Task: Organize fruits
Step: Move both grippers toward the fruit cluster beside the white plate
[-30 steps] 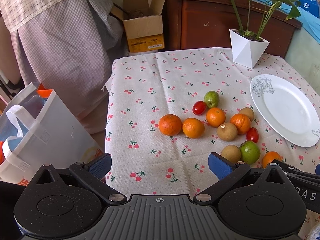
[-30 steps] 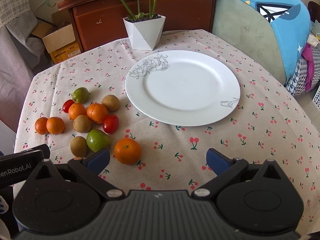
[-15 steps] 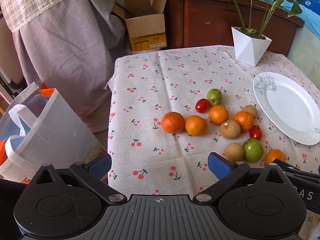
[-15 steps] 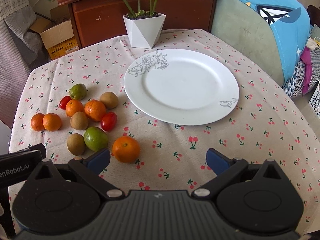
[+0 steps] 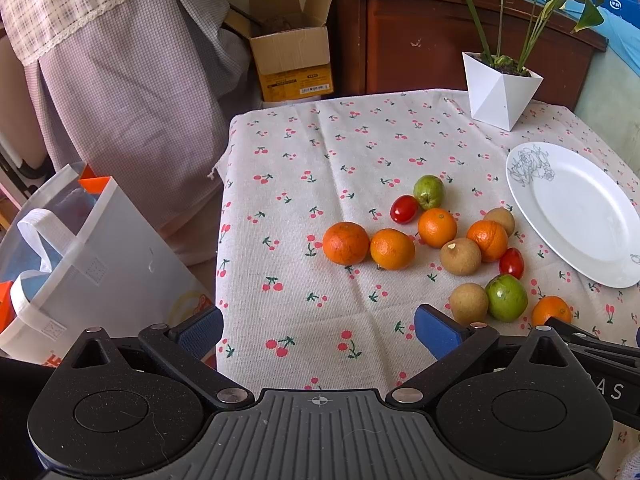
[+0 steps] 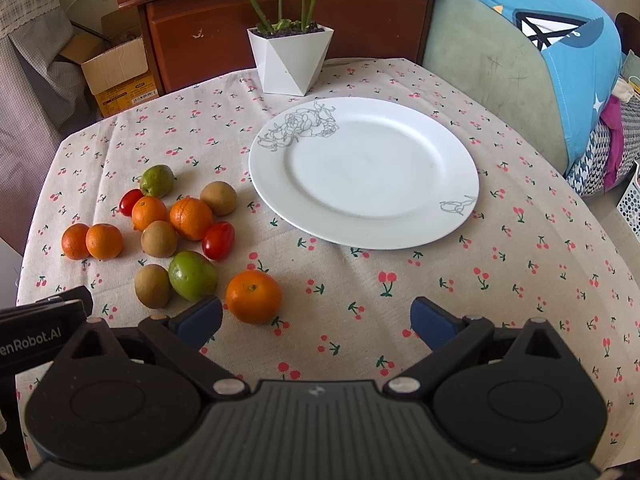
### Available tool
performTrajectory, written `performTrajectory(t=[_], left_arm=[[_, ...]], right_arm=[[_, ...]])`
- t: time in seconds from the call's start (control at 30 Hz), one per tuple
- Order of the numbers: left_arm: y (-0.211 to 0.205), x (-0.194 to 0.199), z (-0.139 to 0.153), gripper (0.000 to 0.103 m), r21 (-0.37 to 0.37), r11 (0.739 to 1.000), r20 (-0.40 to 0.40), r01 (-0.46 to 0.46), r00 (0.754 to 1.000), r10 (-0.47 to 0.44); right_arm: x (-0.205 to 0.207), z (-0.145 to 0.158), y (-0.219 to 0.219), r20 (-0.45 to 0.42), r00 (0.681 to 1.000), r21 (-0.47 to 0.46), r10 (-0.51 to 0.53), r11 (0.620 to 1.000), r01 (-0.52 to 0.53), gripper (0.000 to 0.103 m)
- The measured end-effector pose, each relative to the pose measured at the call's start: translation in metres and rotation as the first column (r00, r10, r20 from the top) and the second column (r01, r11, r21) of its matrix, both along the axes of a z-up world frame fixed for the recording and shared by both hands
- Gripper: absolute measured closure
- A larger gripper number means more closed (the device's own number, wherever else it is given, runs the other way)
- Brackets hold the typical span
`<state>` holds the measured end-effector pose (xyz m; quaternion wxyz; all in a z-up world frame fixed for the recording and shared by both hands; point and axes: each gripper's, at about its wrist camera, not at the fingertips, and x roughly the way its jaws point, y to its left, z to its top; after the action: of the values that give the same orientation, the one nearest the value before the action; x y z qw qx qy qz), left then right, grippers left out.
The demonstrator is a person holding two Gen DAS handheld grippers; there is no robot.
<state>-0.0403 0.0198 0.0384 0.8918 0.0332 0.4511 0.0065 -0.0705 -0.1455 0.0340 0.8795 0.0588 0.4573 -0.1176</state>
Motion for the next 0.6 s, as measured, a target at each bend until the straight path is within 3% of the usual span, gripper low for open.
performTrajectory(t=[0.23,0.6], left_arm=[[0.003,-0.002,0.002,0.002,-0.050,0.999,0.004,0.014,1.000,-0.013],[0.024,0.002,0.002,0.003,-0.115,0.993,0.033,-0.011,0.999,0.015]], right_arm=[[-0.006,-0.001,-0.010,0.025,0.999,0.047,0.041,0.998,-0.042,0.006],[-0.035,-0.005,-0.046,0.142,0.985,0.197,0.102,0.972,-0.129,0.026]])
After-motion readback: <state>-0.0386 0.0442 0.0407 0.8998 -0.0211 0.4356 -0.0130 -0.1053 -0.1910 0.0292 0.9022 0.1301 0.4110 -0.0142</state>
